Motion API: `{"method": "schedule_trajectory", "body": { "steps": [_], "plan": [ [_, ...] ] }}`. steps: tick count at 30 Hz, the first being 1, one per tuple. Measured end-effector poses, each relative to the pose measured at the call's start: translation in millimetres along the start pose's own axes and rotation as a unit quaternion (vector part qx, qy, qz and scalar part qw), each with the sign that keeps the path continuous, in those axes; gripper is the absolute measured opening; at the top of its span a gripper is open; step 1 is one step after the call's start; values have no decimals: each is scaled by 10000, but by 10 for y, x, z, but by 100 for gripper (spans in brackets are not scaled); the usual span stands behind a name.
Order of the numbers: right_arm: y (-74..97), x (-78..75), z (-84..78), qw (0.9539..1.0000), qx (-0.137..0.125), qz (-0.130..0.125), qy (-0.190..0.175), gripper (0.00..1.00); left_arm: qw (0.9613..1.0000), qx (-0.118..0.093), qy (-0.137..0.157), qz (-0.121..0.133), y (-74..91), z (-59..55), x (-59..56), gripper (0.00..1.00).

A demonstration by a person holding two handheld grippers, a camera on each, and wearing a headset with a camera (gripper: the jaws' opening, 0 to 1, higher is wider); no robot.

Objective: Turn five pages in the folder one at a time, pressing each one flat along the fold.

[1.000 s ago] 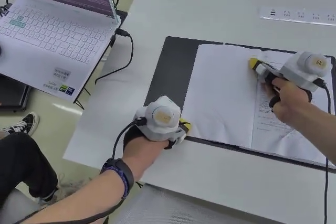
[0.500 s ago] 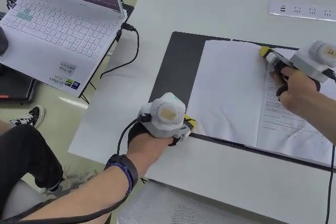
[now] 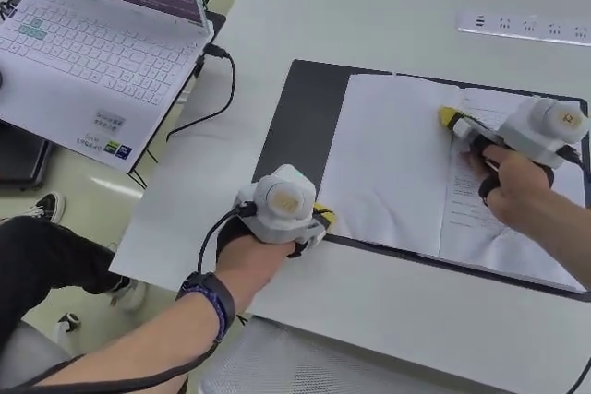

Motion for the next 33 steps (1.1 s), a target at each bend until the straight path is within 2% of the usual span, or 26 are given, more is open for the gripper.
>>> {"method": "schedule_trajectory", "body": {
  "steps": [3,9,13,20,23,33],
  "plan": [
    [67,20,-31,10000,7,39,-20,0,9999,-15,130,37,0,0,6,0],
    [151,44,-85,9999,59,105,16,0,9999,-8,143,55,-2,0,6,0],
    [165,16,-110,9999,103,126,49,0,9994,-39,345,80,2,0,17,0],
    [279,23,-201,9996,171,210,33,0,9996,-24,264,62,-4,1,11,0],
    [327,33,-230,9996,187,223,17,0,9991,-54,415,60,1,-1,21,0],
    [544,119,-368,9985,382,376,52,0,9991,-90,396,72,2,-4,10,0]
  ]
}}
Point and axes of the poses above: the centre of the closed fingertips' face, and the gripper's own axes: y roughly backward along the fingers, x roughly to its left, z roughly out of its top, the point moved 4 cm from there along y, roughly backward along the fingers, and after that the axes turned 11 degrees about -x, right-handed, at the moved point
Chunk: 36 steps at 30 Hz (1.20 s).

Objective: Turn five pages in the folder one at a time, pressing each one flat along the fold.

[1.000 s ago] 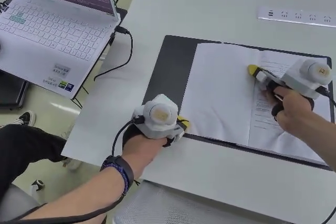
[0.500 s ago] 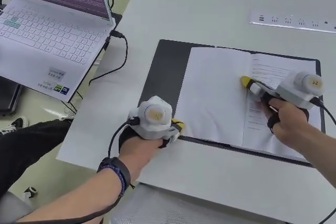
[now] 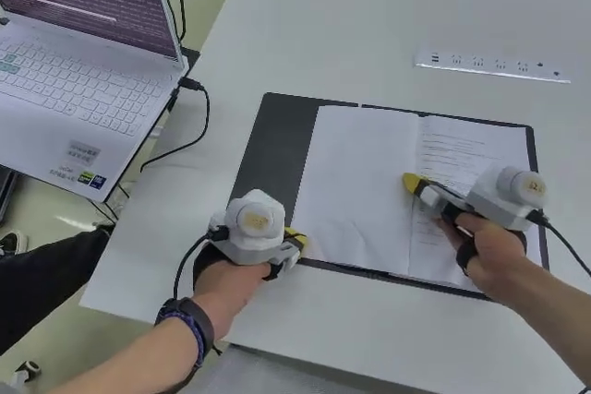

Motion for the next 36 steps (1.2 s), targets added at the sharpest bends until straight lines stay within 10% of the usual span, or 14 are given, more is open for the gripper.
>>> {"method": "schedule_trajectory", "body": {
  "steps": [36],
  "plan": [
    [552,151,-538,9992,331,215,17,0,9999,-72,-83,-21,0,-12,-7,0]
  ]
}}
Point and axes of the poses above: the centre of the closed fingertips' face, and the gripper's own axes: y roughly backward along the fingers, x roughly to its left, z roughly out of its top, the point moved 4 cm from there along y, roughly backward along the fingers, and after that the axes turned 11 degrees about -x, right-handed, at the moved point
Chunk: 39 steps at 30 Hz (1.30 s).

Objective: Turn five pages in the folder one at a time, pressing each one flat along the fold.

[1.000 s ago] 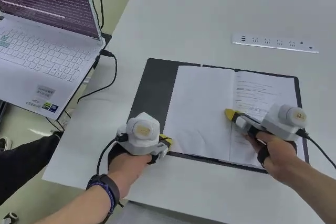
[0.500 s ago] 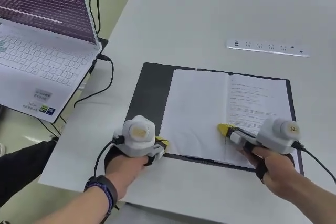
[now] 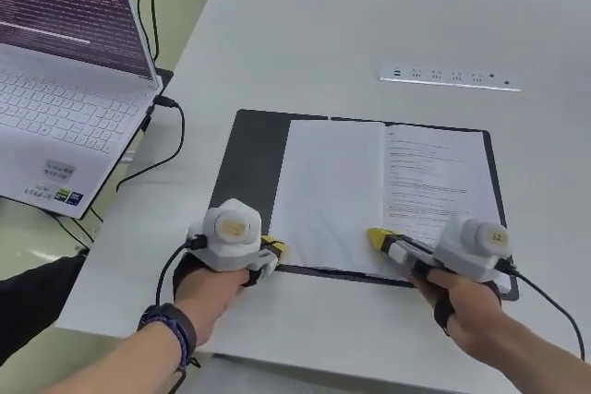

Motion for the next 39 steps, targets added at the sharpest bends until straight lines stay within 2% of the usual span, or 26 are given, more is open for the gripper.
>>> {"method": "schedule_trajectory", "body": {
  "steps": [13,21,28,39],
  "plan": [
    [114,79,-110,9999,109,79,45,0,9999,45,-140,-24,7,6,-10,0],
    [186,113,-174,10000,60,16,-42,0,9999,34,-167,3,1,4,-13,0],
    [197,117,-192,9999,133,24,-17,0,9998,40,-178,-14,4,8,-10,0],
    [211,124,-192,9998,200,-1,-69,0,10000,60,-52,10,10,7,-8,0]
  ]
}}
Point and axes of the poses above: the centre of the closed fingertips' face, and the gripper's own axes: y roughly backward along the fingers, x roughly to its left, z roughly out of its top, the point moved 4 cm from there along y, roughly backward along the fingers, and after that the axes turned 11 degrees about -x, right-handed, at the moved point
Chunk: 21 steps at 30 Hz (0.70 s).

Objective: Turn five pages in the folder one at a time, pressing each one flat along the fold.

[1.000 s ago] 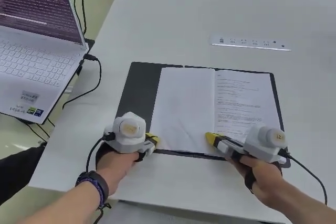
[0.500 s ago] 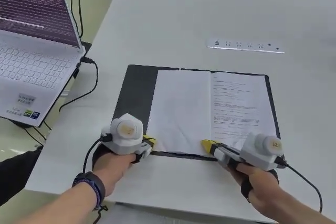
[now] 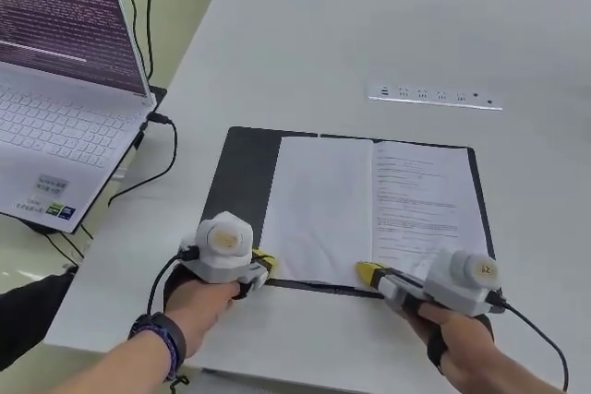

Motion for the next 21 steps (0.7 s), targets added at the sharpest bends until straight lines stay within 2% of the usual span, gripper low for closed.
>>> {"method": "schedule_trajectory", "body": {
  "steps": [4,7,12,14,18,21],
  "plan": [
    [1,2,3,10000,3,-19,-18,0,10000,34,-38,1,-4,1,-1,0],
    [-2,10,10,10000,37,-31,-11,0,10000,48,64,25,-8,4,3,0],
    [17,15,33,9998,203,-4,-1,0,9985,71,545,63,6,4,12,0],
    [42,27,55,9998,213,41,2,5,9973,150,724,30,19,13,-8,1],
    [117,34,115,9997,208,96,28,15,9984,210,525,-12,44,25,-77,11],
    [179,-3,170,9998,180,81,78,18,9988,201,446,-39,70,44,-112,16]
  ]
}}
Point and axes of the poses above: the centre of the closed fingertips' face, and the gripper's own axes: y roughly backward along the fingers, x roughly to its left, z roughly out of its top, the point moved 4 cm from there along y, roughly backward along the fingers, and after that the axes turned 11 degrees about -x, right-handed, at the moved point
